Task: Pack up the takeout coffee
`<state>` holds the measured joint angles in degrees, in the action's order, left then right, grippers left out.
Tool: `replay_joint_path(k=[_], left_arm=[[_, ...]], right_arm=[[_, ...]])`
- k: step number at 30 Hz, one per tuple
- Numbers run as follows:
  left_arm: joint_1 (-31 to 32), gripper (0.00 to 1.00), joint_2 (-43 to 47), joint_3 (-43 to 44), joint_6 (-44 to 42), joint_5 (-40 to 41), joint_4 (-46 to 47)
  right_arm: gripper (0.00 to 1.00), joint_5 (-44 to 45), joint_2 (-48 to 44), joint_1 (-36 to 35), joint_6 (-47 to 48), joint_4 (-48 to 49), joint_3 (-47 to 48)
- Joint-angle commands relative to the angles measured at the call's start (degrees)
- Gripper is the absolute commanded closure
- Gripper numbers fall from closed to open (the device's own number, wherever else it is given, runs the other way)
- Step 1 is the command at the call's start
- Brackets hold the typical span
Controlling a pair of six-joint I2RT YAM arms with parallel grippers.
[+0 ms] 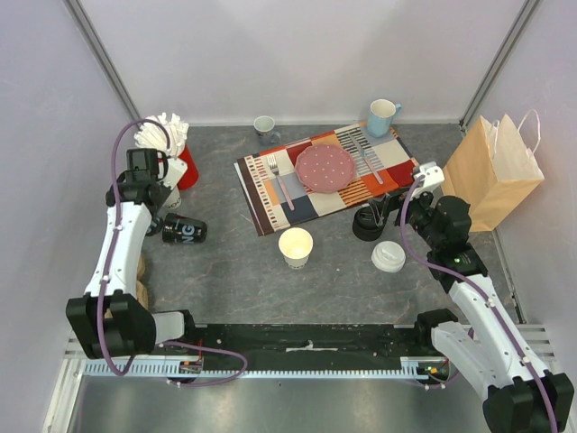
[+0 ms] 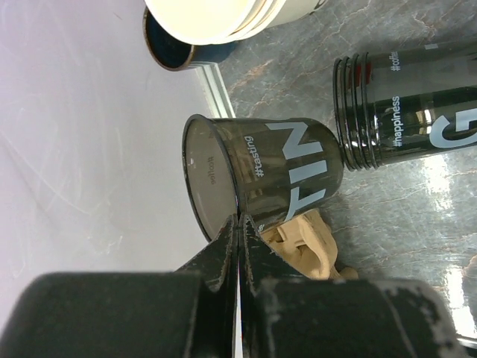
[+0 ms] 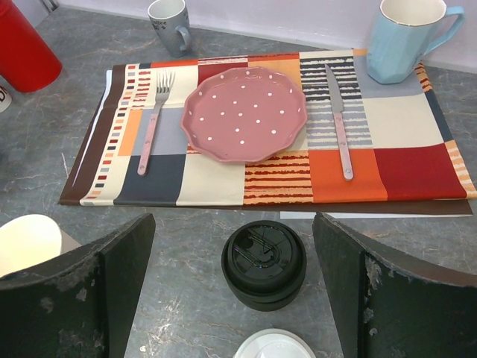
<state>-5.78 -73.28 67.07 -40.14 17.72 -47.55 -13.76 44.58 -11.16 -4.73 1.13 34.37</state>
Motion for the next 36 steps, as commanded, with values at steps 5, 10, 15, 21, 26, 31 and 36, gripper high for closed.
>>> replay_joint_path(k=[5,10,15,21,26,31,36], left_arm=[[2.6,0.98,5.1,-1.9,-3.8,6.2,3.3],[5.1,0.98,7.0,-3.3,-5.0,9.2,4.6],[8.3,0.98,8.2,-3.3,-4.9,10.5,4.0],[9.9,0.98,9.3,-4.0,-4.1,10.3,2.5],[13.2,0.98,10.0,-2.8,-2.5,10.1,0.0],[15.2,0.98,11.7,-2.5,-1.6,9.1,-2.0],[17.2,0.98,13.4,-3.4,-1.6,6.4,-2.5]], right_arm=[[0.05,-1.3,-0.6,-0.3,-0.6,0.3,2.5],[0.05,-1.5,-0.5,-0.2,-0.7,0.4,2.5],[0.05,-1.7,-0.5,-0.2,-0.8,0.5,2.5],[0.04,-1.9,-0.3,-0.2,-0.9,0.5,2.5],[0.04,-3.0,0.7,-0.3,-1.4,1.1,2.8],[0.04,-5.4,2.4,-0.3,-2.7,1.2,4.3],[0.04,-9.8,5.0,-0.3,-6.8,5.6,5.5]])
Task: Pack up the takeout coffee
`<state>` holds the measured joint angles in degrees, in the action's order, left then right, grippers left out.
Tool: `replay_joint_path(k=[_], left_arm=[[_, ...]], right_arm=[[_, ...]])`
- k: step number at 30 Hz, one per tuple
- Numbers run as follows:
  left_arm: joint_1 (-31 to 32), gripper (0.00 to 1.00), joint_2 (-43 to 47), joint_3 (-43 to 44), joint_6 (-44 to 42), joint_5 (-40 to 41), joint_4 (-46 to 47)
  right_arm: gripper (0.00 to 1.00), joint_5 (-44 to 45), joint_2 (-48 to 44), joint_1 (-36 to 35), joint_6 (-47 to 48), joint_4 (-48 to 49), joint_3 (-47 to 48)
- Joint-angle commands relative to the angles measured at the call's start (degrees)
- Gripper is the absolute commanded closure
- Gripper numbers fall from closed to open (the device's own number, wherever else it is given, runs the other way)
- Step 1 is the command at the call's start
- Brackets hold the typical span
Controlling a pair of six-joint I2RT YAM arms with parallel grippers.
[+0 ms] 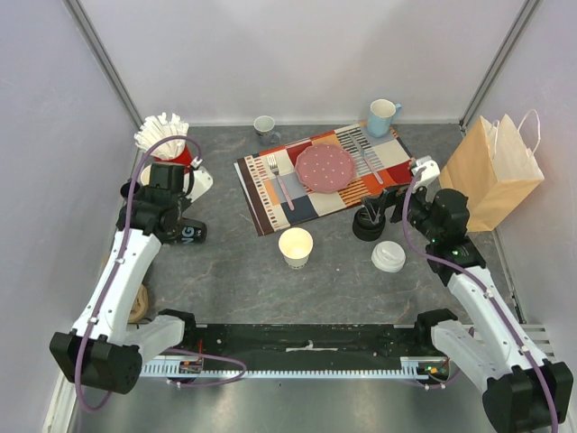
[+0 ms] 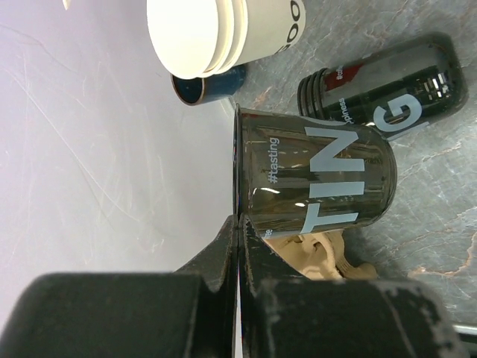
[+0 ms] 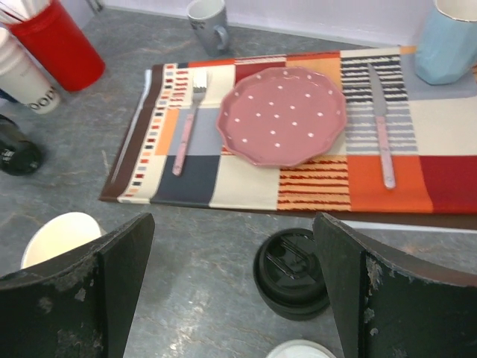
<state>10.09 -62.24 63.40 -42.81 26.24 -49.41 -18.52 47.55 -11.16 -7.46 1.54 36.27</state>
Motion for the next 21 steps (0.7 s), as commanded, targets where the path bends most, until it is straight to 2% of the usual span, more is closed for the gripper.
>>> replay_joint_path(k=[1,4,8,13,18,21], left_arm=[[1.9,0.98,2.7,0.4,1.1,-3.1,-0.5],[3.4,0.98,3.3,0.4,0.9,-5.3,-0.5],[5.1,0.98,4.9,0.1,0.8,-7.6,0.1],[8.0,0.98,6.2,-1.5,0.9,-12.6,0.4],[8.3,0.98,7.6,-3.7,2.3,-15.8,0.4],[8.1,0.78,7.6,-5.4,2.4,-20.5,-4.3]], right_arm=[[0.04,-7.7,3.0,-0.3,-5.8,6.0,4.2],[0.04,-12.0,7.3,-0.3,-10.5,7.9,7.3],[0.04,-13.2,11.2,-1.3,-14.6,11.1,11.5],[0.04,-12.4,15.8,-6.7,-15.3,11.4,15.9],[0.05,-10.7,19.2,-10.5,-14.2,8.1,19.7],[0.04,-9.4,18.2,-11.5,-12.6,7.4,18.8]])
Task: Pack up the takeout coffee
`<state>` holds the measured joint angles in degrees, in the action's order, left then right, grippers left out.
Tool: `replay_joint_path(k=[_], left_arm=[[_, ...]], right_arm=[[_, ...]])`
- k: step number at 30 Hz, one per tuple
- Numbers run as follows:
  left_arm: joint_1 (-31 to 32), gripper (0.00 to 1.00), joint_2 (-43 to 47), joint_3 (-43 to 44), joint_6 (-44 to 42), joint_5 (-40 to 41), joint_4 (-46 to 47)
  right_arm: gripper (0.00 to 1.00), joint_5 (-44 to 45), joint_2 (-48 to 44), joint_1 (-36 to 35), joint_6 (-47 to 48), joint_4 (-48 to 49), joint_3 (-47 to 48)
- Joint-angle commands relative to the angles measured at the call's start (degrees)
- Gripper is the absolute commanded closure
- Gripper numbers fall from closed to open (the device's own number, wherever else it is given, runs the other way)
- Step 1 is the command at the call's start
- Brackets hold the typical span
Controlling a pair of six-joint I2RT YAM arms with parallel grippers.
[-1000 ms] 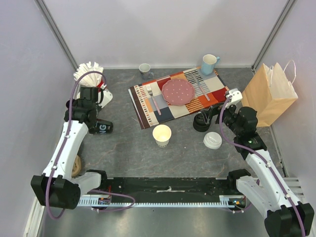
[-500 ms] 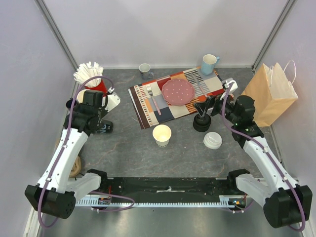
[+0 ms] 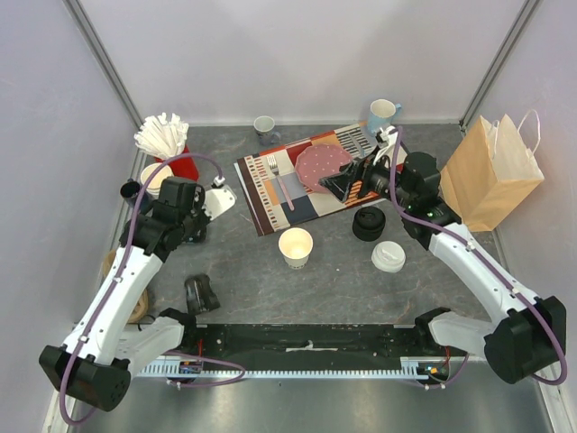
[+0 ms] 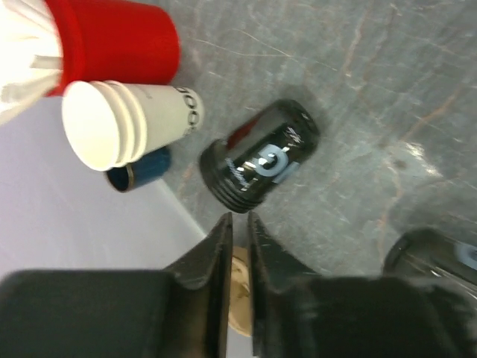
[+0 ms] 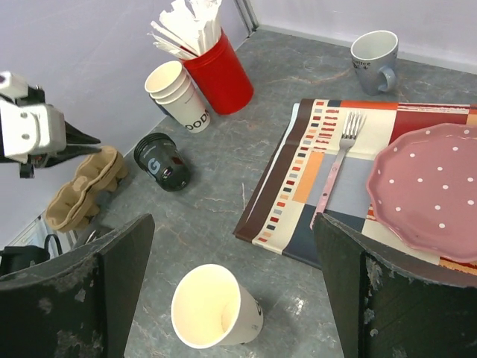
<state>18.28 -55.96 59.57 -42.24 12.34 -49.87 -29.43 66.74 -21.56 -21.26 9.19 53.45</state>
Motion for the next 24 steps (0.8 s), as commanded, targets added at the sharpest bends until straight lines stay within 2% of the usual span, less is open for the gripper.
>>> replay_joint_path(k=[1,4,8,10,12,16,19,20,21,23,24], left_arm=[[-0.1,0.64,1.1,-1.9,1.5,-9.7,-4.9],[-0.1,0.53,0.3,-2.8,1.6,-14.6,-8.0],[-0.1,0.52,-1.0,-2.2,0.8,-19.6,-11.6],[0.1,0.48,-0.7,-1.7,-1.2,-27.3,-13.8],[0.8,0.44,-1.3,-1.7,-1.3,-31.6,-14.5],[2.2,0.43,-4.8,-1.8,0.0,-35.0,-13.7],[2.2,0.43,-5.6,-0.9,3.0,-33.0,-10.4],[2.2,0.43,-5.3,-0.6,4.3,-31.3,-9.2],[1.9,0.42,-5.1,-0.6,5.9,-26.1,-6.2],[0.8,0.38,-5.0,-0.5,10.8,-20.5,-3.3],[-2.3,0.37,-5.0,-0.4,13.0,-18.1,-2.1]], right_arm=[[0.04,1.9,-1.2,-1.3,1.7,-1.1,1.3],[0.04,2.4,-1.5,-1.7,3.6,-2.9,0.6],[0.04,2.2,-1.6,-1.9,5.4,-4.0,-0.5],[0.04,2.2,-1.6,-1.8,6.3,-4.7,-0.9],[0.04,2.4,-1.5,-1.9,6.9,-4.9,-1.3],[0.04,0.2,0.7,-4.4,8.2,-3.8,-1.8],[0.02,-1.1,1.5,-13.4,17.1,-6.1,-0.6],[0.02,-0.9,1.6,-19.2,19.9,-7.1,-0.3],[0.02,-1.1,2.1,-22.1,26.6,-8.4,0.3],[0.02,-2.1,3.6,-29.9,32.7,-14.1,2.6],[0.02,-2.4,4.2,-32.5,37.8,-17.1,3.3]])
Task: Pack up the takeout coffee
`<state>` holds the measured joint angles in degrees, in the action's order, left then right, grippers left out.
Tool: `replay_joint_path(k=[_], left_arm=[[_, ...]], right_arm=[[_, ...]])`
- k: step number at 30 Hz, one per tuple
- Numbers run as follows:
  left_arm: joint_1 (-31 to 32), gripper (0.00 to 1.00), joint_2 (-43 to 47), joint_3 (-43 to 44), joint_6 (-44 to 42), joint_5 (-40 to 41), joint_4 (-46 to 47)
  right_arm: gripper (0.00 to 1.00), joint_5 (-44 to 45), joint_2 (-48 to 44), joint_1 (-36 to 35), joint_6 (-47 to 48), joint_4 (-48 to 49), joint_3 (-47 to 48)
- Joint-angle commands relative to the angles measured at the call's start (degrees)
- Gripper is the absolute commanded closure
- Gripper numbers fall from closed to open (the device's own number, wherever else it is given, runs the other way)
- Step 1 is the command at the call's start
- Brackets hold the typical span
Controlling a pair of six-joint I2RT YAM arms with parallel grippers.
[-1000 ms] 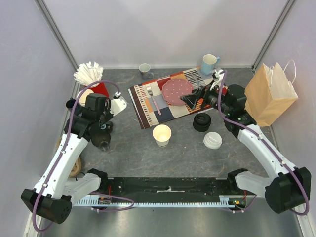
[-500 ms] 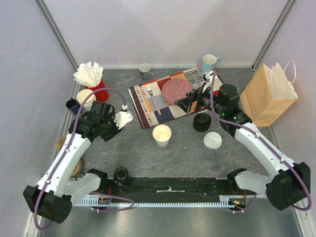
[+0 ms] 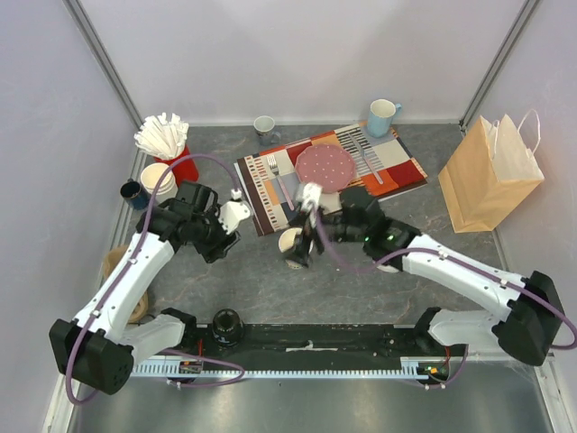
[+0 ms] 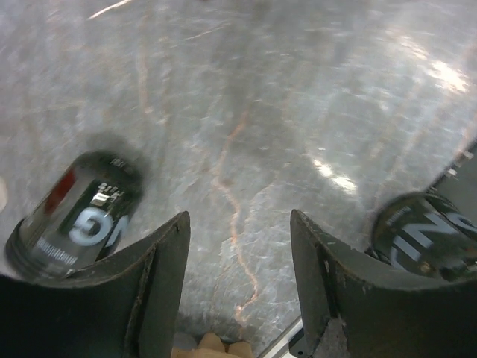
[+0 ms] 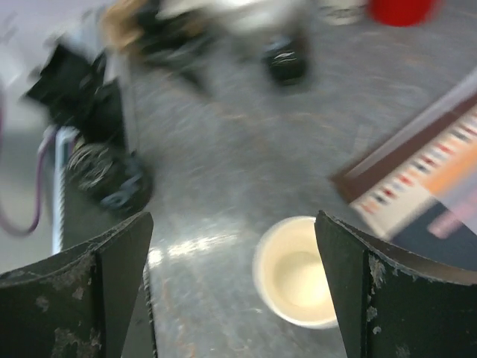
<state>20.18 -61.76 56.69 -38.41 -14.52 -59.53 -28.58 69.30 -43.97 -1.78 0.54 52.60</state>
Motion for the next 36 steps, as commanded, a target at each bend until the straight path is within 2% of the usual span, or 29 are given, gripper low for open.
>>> replay_joint_path(k=[1,2,3,6,7,10,15,27,35,36], left_arm=[[-6.5,0.37,0.8,3.0,9.8,8.2,7.7],[-9.3,0.36,0.9,3.3,10.1,7.1,7.7],[-15.4,0.36,1.0,3.3,10.5,4.6,7.8],[-23.9,0.36,2.8,1.8,8.5,2.3,7.8],[-24.9,0.36,4.4,0.5,8.2,2.0,7.8],[-26.0,0.36,6.6,-1.5,7.7,2.8,7.1],[-27.2,0.36,8.4,-2.8,6.8,4.2,6.3],[-27.4,0.37,8.1,-2.6,6.2,2.9,5.9],[-27.4,0.37,7.3,-2.3,5.9,2.2,5.9],[-27.4,0.37,7.2,-2.2,5.9,2.0,6.0]], right_arm=[[0.02,-3.2,2.7,-12.5,21.0,-9.4,4.9],[0.02,-2.9,3.5,-17.1,22.9,-10.0,5.1],[0.02,-1.3,4.4,-19.2,25.6,-10.2,5.4],[0.02,0.9,11.0,-25.1,26.9,-11.6,9.3],[0.02,1.5,15.7,-26.0,27.4,-13.2,12.9],[0.02,1.6,24.4,-28.7,28.9,-17.1,20.5],[0.02,-1.8,32.9,-30.6,29.6,-20.2,29.3],[0.02,-1.9,43.5,-34.1,30.5,-22.5,36.3],[0.02,-0.4,46.5,-34.6,31.7,-22.9,37.4],[0.05,-0.3,46.4,-34.5,31.8,-22.9,37.5]])
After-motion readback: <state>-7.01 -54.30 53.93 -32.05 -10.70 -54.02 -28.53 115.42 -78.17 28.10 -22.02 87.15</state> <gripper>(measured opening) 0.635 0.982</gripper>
